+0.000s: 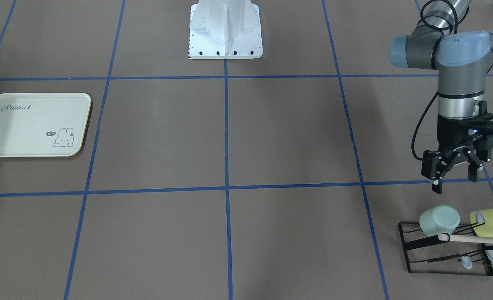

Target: Left arm grabs green cup and hands to right arm on tray

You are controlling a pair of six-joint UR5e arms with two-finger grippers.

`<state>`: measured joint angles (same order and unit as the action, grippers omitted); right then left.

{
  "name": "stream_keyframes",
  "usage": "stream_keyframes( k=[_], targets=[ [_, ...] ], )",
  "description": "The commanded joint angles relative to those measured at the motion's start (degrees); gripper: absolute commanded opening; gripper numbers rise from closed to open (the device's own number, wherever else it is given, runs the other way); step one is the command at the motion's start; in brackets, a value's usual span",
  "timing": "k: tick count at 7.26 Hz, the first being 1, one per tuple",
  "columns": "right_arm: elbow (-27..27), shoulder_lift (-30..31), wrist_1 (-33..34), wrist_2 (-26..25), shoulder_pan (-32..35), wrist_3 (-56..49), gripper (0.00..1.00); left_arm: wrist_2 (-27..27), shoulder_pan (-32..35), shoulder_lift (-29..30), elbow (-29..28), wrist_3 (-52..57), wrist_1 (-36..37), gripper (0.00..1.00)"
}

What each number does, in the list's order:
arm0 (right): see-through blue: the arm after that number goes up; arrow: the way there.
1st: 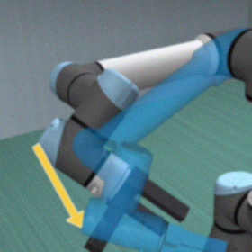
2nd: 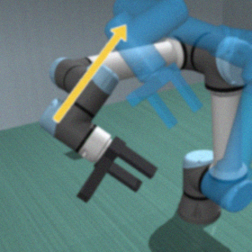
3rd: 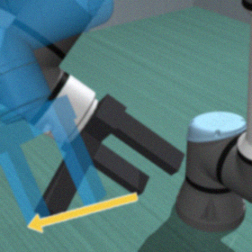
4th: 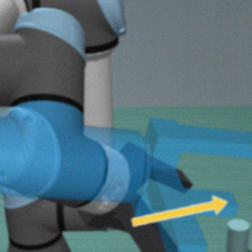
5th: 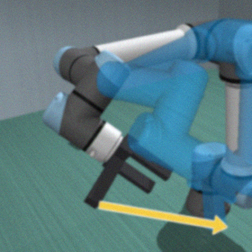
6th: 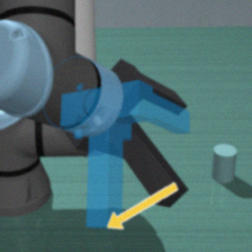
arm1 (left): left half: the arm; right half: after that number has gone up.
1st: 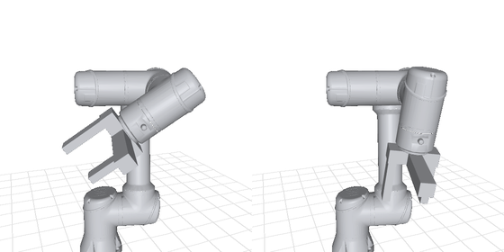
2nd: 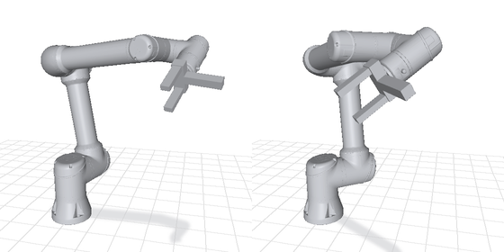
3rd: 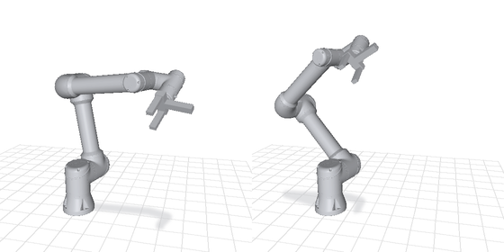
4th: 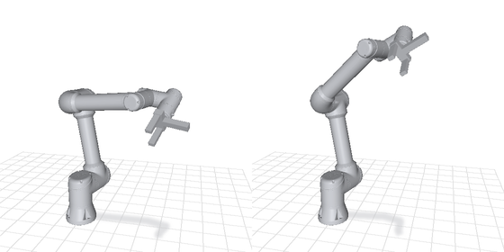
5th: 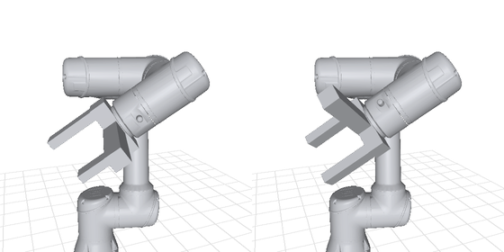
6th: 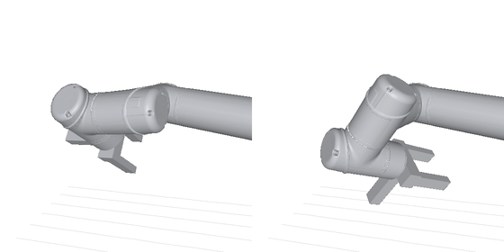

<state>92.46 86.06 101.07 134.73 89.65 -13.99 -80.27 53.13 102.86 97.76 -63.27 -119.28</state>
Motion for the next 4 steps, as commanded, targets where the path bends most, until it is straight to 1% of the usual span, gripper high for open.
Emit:
stream_keyframes(
  k=[1,2,3,4],
  targets=[
    [0.0,0.1,0.1,0.0,0.0,0.0,1.00,6.9,-3.6,0.0,-1.2,-1.5,0.0,1.00],
    [0.0,0.1,0.1,0.0,0.0,0.0,1.00,9.8,-4.5,0.2,-2.4,-1.4,-0.1,1.00],
    [-0.1,0.1,0.1,0.0,0.0,0.0,1.00,11.3,-5.2,0.8,-4.3,-1.2,-0.1,1.00],
    [-0.2,0.1,0.1,0.0,0.0,0.0,1.00,11.5,-5.5,1.9,-6.1,-1.1,-0.2,1.00]
  ],
)
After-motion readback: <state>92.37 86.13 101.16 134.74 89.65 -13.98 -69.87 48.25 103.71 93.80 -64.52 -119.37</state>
